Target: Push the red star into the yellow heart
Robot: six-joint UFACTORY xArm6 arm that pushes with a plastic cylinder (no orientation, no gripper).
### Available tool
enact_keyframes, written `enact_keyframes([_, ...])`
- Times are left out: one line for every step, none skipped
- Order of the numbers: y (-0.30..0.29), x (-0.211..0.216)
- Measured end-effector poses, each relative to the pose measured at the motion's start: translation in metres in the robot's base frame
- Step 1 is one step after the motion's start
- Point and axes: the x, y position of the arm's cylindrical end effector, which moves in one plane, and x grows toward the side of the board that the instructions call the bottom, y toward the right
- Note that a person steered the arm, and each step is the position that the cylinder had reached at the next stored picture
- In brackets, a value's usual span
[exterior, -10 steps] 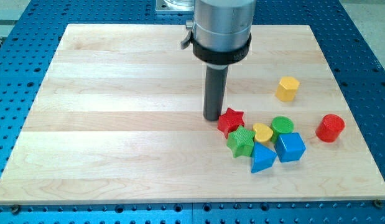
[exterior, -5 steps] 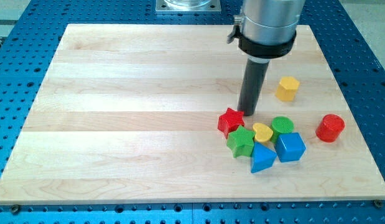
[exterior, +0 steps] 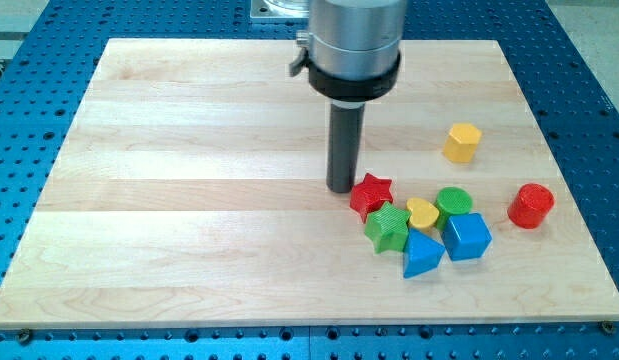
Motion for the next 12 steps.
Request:
enact_keyframes([0.021,-0.006])
enact_keyframes([0.031,-0.001])
enact_keyframes([0.042,0.014])
enact_keyframes([0.044,0.019])
enact_keyframes([0.044,0.019])
enact_keyframes([0.035,0.017])
enact_keyframes([0.003,0.015])
enact_keyframes([-0.026,0.016])
enact_keyframes([-0.037,0.008])
enact_keyframes([-0.009,-0.032])
enact_keyframes([0.039,-0.019])
enact_keyframes([0.062,0.010])
